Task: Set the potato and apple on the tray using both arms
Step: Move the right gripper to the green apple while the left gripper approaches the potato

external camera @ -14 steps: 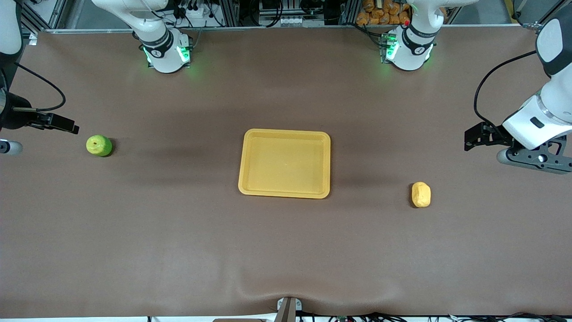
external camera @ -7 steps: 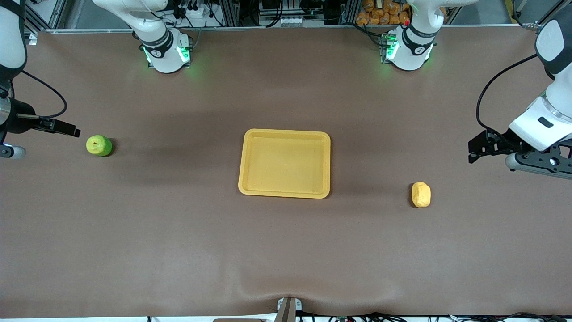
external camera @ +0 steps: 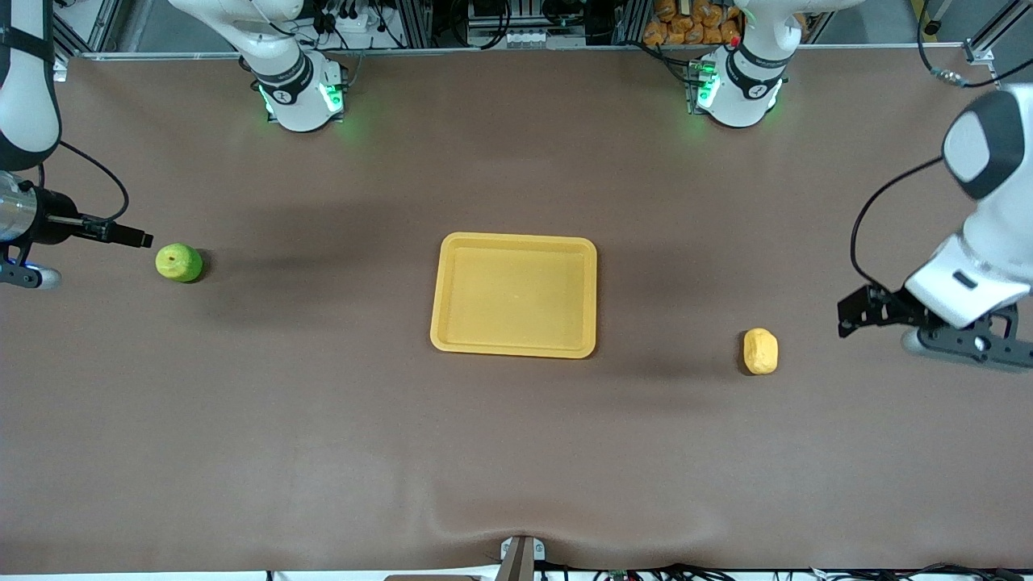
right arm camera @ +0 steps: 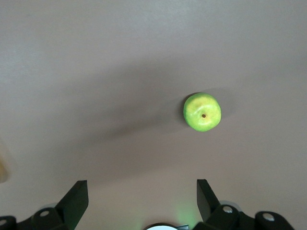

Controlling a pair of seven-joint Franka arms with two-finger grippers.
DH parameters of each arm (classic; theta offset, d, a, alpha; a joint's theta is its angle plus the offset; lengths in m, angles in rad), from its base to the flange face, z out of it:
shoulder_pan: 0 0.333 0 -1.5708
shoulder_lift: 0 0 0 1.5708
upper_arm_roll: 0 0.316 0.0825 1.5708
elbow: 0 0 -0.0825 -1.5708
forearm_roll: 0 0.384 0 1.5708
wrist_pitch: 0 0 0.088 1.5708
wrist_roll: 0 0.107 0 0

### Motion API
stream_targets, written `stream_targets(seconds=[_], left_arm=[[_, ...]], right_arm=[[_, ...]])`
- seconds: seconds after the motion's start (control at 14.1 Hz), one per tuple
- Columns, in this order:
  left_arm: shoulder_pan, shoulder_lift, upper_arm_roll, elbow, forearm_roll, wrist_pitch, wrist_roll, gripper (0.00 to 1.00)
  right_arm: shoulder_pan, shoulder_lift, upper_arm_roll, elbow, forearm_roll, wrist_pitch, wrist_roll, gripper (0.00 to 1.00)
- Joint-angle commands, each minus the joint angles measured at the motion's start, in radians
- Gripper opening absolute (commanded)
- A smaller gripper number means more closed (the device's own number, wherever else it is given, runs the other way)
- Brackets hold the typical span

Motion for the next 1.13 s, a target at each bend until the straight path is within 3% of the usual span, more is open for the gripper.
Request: stream_targets(seconds=[0.0, 1.06], left_arm=[[0.039, 0.067, -0.004, 0.017, -0.047, 0.031, 0.004, 1.0], [0.04, 0.197, -0.004, 0.004, -0.061, 0.002, 0.015, 1.0]], right_arm=[[-0.037, -0.015, 0.009, -0.051, -0.007, 0.037, -0.005, 1.0], [-0.126, 0.131, 0.002, -0.136, -0.01, 0.096, -0.005, 1.0]])
